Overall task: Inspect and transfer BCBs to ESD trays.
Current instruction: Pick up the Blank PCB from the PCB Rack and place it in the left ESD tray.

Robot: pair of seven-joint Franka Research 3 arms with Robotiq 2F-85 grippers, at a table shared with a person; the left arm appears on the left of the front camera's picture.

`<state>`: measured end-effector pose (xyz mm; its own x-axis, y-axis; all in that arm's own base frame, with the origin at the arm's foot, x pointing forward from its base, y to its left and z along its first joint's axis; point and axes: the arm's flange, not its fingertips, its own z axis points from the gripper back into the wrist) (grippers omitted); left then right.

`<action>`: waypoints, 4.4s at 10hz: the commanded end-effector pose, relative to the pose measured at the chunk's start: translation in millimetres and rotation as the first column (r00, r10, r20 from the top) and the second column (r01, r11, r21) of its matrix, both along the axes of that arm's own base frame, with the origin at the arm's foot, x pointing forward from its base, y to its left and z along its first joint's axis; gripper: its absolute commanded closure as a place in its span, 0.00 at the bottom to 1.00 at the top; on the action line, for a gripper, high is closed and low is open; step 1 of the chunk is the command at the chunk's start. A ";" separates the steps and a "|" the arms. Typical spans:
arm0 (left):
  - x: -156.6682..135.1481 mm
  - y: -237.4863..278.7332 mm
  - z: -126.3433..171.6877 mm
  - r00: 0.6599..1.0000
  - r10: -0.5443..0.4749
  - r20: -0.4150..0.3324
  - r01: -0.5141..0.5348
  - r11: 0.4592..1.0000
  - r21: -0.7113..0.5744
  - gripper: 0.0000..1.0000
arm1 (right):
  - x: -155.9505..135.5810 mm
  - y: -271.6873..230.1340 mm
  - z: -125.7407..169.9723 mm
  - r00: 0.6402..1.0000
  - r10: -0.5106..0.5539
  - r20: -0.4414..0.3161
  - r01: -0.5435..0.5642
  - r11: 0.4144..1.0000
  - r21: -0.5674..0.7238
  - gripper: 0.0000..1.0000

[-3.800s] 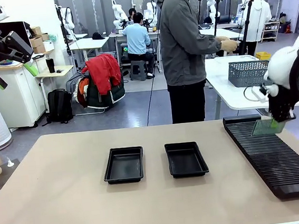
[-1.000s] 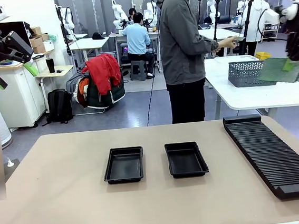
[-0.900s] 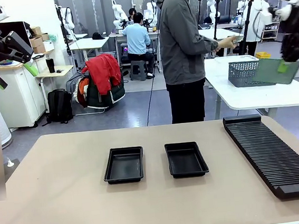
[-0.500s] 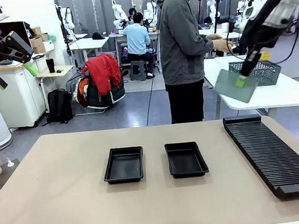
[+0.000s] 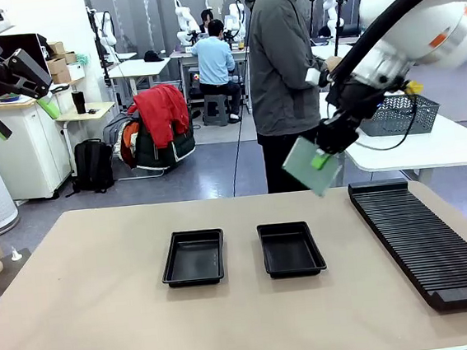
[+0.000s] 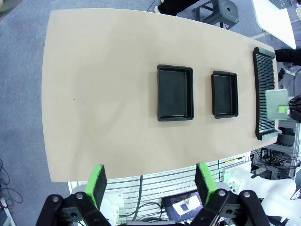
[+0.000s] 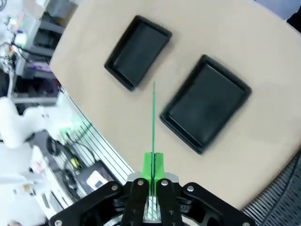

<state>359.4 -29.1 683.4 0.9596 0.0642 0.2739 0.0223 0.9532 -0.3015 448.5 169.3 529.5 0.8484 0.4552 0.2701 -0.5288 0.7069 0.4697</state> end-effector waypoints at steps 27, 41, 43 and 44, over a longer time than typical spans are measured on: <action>0.6 1.5 0.1 1.000 0.002 0.003 -0.002 1.000 -0.004 0.00 | 19.4 230.5 -263.4 0.841 -0.426 -0.333 0.518 0.813 0.267 0.98; 0.6 1.5 0.1 1.000 0.002 0.003 -0.002 1.000 -0.004 0.00 | 12.8 240.6 -213.6 0.855 -0.453 -0.253 0.495 0.857 0.140 0.41; 0.6 1.5 0.1 1.000 0.002 0.003 -0.002 1.000 -0.004 0.00 | 16.5 247.9 -194.8 0.849 -0.489 -0.201 0.505 0.862 0.034 0.22; 0.6 1.5 0.1 1.000 0.002 0.003 -0.002 1.000 -0.004 0.00 | 17.9 252.6 -183.4 0.854 -0.495 -0.159 0.496 0.868 -0.035 0.21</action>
